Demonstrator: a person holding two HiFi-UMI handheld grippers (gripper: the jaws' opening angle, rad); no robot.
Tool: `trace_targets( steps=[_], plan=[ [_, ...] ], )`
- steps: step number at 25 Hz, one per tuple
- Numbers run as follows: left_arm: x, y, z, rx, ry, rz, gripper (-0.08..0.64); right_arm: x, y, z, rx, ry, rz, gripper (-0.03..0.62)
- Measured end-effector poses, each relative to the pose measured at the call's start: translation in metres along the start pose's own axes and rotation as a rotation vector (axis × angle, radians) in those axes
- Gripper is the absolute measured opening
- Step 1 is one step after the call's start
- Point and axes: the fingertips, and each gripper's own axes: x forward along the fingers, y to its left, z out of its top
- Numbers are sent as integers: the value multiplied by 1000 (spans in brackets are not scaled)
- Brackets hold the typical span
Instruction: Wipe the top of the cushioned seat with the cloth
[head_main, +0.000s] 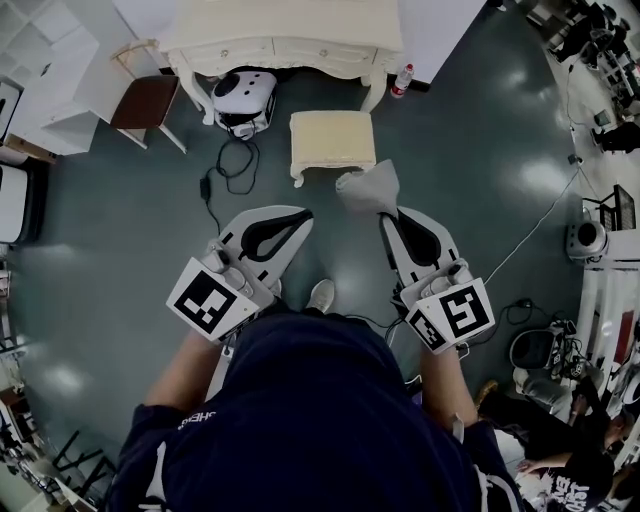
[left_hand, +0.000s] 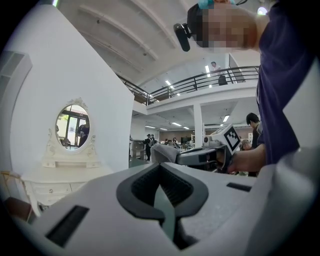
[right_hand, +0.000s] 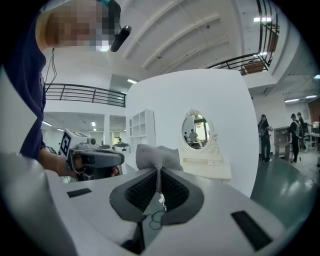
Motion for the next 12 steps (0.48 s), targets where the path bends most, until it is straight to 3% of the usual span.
trace_targets(
  steps=[12],
  plan=[
    [17, 4, -7, 18, 40, 11, 8, 1, -25, 10, -17, -27, 16, 37]
  ],
)
